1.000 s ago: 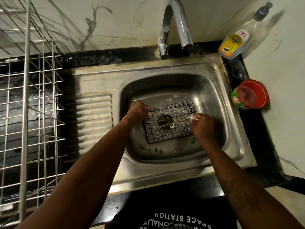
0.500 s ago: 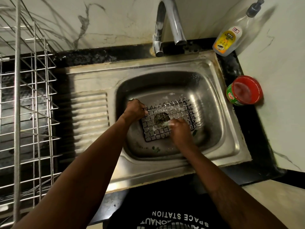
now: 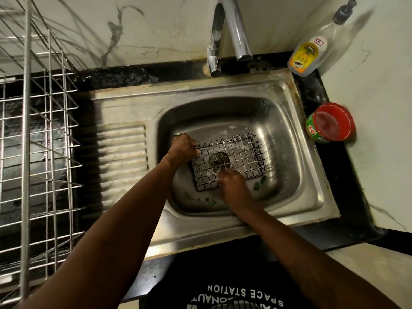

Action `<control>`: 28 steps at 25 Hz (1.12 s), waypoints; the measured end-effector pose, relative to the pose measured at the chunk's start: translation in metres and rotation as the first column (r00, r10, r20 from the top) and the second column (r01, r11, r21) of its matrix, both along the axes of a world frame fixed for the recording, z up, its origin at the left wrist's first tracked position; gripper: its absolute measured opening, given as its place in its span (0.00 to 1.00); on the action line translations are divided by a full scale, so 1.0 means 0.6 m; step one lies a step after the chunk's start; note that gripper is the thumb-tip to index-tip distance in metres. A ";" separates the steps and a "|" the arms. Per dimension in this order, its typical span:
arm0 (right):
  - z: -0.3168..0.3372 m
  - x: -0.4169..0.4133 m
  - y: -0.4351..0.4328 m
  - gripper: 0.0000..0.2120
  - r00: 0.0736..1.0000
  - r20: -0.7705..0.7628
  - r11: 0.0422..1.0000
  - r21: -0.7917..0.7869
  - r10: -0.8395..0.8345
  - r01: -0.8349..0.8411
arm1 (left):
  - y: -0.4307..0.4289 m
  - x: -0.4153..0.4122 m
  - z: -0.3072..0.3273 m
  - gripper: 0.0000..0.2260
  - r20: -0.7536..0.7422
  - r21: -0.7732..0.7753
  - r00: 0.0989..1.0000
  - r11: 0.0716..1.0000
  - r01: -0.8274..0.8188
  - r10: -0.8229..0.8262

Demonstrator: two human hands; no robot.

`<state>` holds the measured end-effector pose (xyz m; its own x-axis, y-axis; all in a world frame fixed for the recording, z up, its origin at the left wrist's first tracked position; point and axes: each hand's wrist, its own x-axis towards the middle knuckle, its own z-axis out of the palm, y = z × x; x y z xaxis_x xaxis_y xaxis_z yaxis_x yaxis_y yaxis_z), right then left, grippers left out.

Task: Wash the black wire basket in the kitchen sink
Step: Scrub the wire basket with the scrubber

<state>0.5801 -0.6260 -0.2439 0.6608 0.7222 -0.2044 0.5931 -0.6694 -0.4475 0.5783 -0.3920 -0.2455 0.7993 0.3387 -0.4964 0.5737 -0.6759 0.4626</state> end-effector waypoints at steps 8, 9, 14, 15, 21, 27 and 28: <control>-0.001 -0.010 0.089 0.11 0.967 -0.086 0.971 -0.005 0.239 -0.240 | 0.010 -0.011 -0.002 0.11 0.071 -0.081 0.997 0.996 -0.032 0.038; 0.003 -0.006 0.089 0.11 0.966 -0.102 0.971 0.020 0.239 -0.238 | 0.013 -0.010 -0.003 0.11 0.066 -0.084 0.998 0.996 -0.004 0.010; 0.003 0.047 0.128 0.04 0.993 -0.113 0.990 0.139 -0.018 0.034 | 0.024 -0.009 -0.009 0.09 0.031 -0.062 0.993 0.991 0.119 -0.118; 0.003 0.061 0.143 0.05 0.995 -0.095 0.990 0.137 -0.022 0.035 | 0.022 -0.010 -0.012 0.08 0.026 -0.058 0.991 0.990 0.131 -0.130; 0.001 0.077 0.173 0.08 0.998 -0.029 0.988 0.145 0.058 -0.054 | 0.017 -0.008 -0.015 0.06 -0.018 -0.021 0.992 0.992 0.125 -0.125; -0.012 0.095 0.155 0.09 0.989 -0.010 0.986 0.070 0.150 -0.149 | 0.014 -0.004 -0.012 0.07 -0.022 -0.081 0.991 0.988 0.128 -0.130; -0.008 0.099 0.161 0.10 0.990 -0.011 0.987 0.079 0.142 -0.141 | 0.013 -0.004 -0.012 0.07 -0.017 -0.077 0.992 0.989 0.124 -0.126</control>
